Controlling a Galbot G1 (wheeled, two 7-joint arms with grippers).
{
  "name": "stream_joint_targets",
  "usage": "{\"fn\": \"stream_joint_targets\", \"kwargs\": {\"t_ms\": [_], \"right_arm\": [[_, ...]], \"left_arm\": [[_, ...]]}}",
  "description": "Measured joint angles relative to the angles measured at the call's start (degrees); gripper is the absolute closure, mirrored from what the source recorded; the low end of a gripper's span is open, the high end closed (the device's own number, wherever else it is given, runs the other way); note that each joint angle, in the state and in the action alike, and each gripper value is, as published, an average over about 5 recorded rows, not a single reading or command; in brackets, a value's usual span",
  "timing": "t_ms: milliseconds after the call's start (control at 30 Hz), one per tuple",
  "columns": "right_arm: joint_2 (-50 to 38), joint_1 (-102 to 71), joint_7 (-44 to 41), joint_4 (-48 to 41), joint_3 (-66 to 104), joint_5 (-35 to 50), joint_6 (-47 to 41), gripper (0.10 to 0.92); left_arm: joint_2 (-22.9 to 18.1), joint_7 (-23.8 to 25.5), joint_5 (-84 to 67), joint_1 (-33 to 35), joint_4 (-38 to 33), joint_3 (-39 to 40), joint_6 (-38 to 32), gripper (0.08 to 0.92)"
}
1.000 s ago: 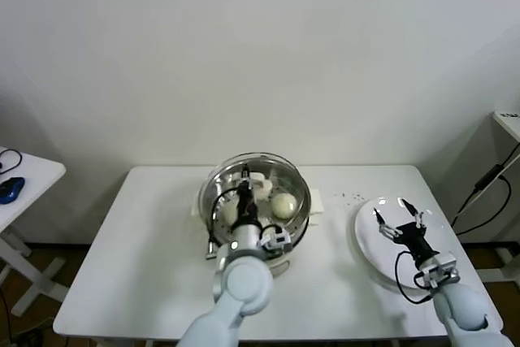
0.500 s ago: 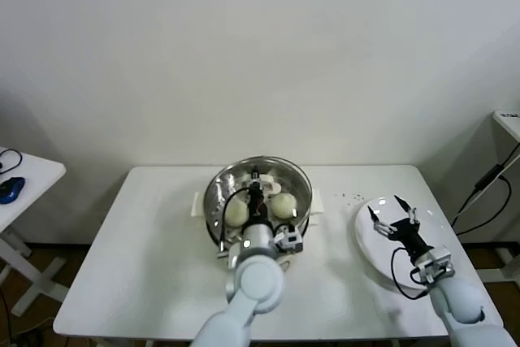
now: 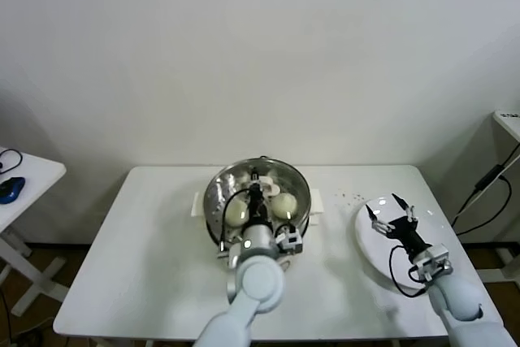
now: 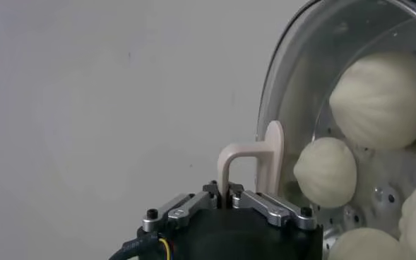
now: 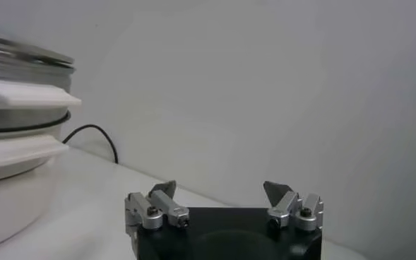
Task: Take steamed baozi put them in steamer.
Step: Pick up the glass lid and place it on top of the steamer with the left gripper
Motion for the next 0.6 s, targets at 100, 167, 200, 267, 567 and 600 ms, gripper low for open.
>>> {"fn": "stream_joint_targets", "kwargs": {"t_ms": [100,167,200,267,567,600], "right_arm": [[0.02,0.03,-0.06,-0.04,-0.02,-0.14,0.06,0.203],[0.04,0.11,-0.09,-0.07,-0.05,-0.19,0.08,0.203],[0.04,0.18,-0.09,-0.09,-0.07,-0.21,0.08,0.203],[0.06,0.38,-0.10,-0.15,-0.18,-0.25,0.08,0.203],[0.23,1.22,-0.11,-0.29,-0.77,-0.57,0.02,0.203],[0.24,1.29,-0.11,-0.31,-0.81,-0.59,0.01,0.203]], "left_arm": [[-0.10,0.25,0.28,-0.17,0.30,-0.07,-0.18,0.845],[-0.16,0.36,0.48,-0.27,0.49,-0.15,-0.34,0.845],[-0.17,0.40,0.58,-0.32,0.59,-0.18,-0.42,0.845],[-0.19,0.44,0.74,-0.43,0.77,-0.20,-0.53,0.845],[0.02,0.43,1.24,-0.51,1.13,-0.24,-1.03,0.845],[0.06,0.43,1.24,-0.43,1.13,-0.24,-1.07,0.845]]}}
